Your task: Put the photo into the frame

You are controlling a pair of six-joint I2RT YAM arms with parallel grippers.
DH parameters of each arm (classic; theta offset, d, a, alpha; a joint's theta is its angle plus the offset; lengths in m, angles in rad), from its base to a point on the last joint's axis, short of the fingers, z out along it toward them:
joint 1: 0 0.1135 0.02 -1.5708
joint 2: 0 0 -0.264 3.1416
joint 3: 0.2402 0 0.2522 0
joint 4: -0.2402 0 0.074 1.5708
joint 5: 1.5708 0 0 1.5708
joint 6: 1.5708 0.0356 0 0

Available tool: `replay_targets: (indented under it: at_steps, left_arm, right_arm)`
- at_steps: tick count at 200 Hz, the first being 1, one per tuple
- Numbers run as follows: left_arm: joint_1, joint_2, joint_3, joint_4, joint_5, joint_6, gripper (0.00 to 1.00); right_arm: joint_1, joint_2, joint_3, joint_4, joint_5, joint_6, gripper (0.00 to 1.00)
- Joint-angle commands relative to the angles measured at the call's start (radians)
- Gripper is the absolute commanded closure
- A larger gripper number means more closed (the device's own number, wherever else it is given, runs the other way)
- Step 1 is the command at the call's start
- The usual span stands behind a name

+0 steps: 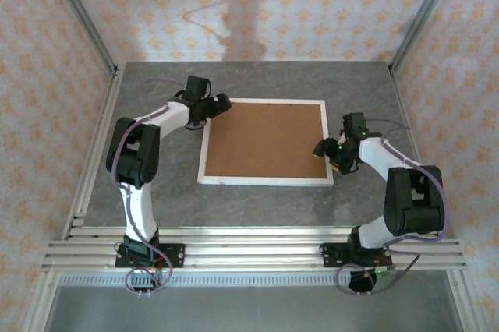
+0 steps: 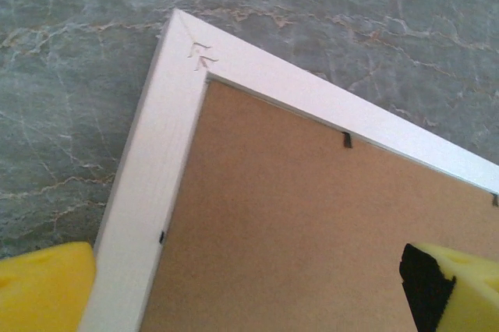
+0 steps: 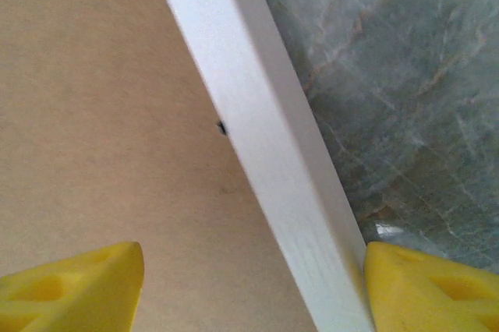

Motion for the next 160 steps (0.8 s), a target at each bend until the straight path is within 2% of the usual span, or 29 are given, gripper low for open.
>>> replay_targets:
  at_steps: [1,31,76,102,128,160]
  left_arm:
    - [-0.004,-0.074,0.034,-0.13,-0.04,0.103,0.0]
    - [0.014,-0.19,-0.05,-0.197,-0.141,0.16,0.0]
    - [0.014,-0.301,-0.247,-0.162,-0.117,0.144,0.01]
    - [0.013,-0.327,-0.319,-0.146,-0.124,0.151,0.1]
    - [0.013,-0.316,-0.332,-0.168,-0.142,0.177,0.2]
    - [0.013,-0.3,-0.337,-0.165,-0.147,0.188,0.29]
  right_arm:
    - [-0.013,-0.009,0.123,-0.067,0.114,-0.099,0.24]
    - [-0.022,0.116,0.303,-0.114,0.15,-0.22,0.23]
    - [-0.04,0.412,0.634,-0.228,0.181,-0.335,0.32]
    - [-0.039,0.567,0.839,-0.332,0.218,-0.387,0.4]
    - [-0.041,0.671,0.981,-0.393,0.263,-0.422,0.42]
    - [-0.042,0.778,1.117,-0.456,0.237,-0.44,0.44]
